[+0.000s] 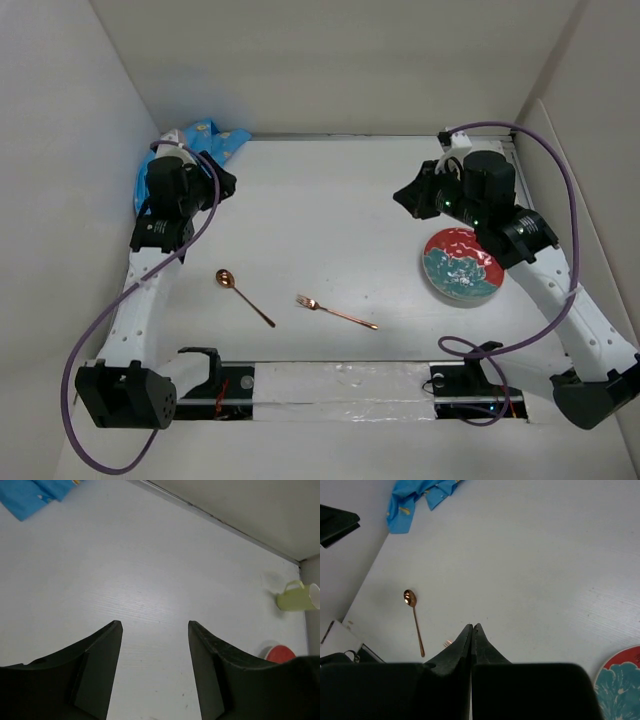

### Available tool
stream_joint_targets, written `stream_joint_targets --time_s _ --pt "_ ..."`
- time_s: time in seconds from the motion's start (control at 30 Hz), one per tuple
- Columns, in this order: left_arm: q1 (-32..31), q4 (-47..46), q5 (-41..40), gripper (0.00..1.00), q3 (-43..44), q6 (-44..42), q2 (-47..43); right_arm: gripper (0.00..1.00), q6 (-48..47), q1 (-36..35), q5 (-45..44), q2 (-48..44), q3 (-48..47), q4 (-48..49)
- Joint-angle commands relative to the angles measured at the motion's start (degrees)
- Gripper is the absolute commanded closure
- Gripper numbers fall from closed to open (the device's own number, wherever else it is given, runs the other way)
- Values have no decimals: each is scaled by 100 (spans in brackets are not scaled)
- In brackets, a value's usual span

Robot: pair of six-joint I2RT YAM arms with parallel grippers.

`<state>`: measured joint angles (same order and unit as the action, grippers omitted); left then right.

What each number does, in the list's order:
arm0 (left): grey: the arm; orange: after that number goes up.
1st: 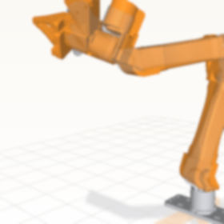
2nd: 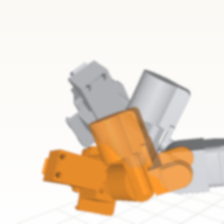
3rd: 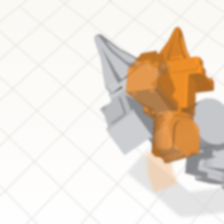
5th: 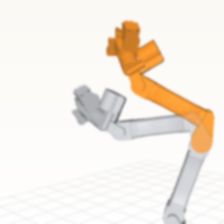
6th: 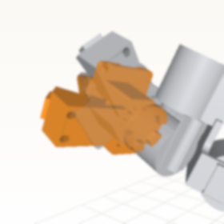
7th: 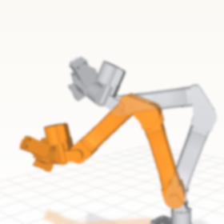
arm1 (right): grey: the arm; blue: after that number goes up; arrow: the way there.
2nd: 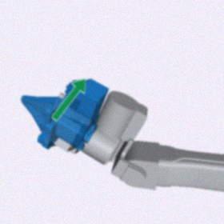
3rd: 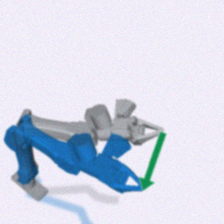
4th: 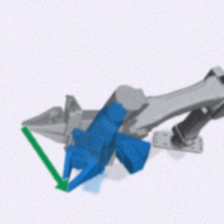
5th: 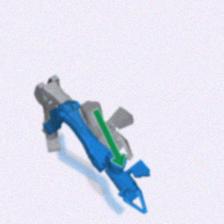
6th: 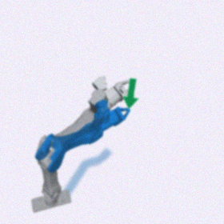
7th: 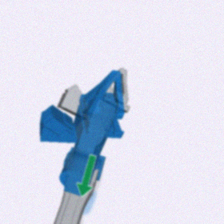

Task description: Set the dinner table for one person

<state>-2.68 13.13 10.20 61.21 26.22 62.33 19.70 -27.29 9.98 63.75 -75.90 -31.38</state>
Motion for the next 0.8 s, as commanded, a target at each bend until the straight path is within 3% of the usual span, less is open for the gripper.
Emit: stream_joint_targets --time_s 0.0,0.1,0.13,0.27,0.37,0.4,0.47,0.57,0.7,0.77 --pt "30 128 -957 50 549 -99 270 100 -28 83 285 -143 75 184" --pt "30 199 -1748 76 629 76 551 100 -89 83 286 -292 294 263" --pt "30 147 -1862 97 655 129 640 100 -107 136 277 -345 443 298" --pt "468 296 -1995 100 901 602 1289 100 -81 136 373 -591 857 404" --pt "1021 296 -1917 82 840 1006 1562 100 -28 84 479 -714 1216 553" --pt "1180 131 -1855 63 709 1069 1598 100 24 83 505 -749 1313 641" --pt "1592 -185 -1540 39 525 1209 1912 100 51 31 540 -750 1515 729" --pt "1867 -363 -1424 34 549 1245 2334 100 25 -30 558 -645 1525 721" --pt "1867 -180 -1959 36 1093 1166 3249 100 -124 -84 576 -460 1385 563" --pt "1920 -56 -2162 37 1313 1131 3801 94 -142 -136 505 -425 1315 545"
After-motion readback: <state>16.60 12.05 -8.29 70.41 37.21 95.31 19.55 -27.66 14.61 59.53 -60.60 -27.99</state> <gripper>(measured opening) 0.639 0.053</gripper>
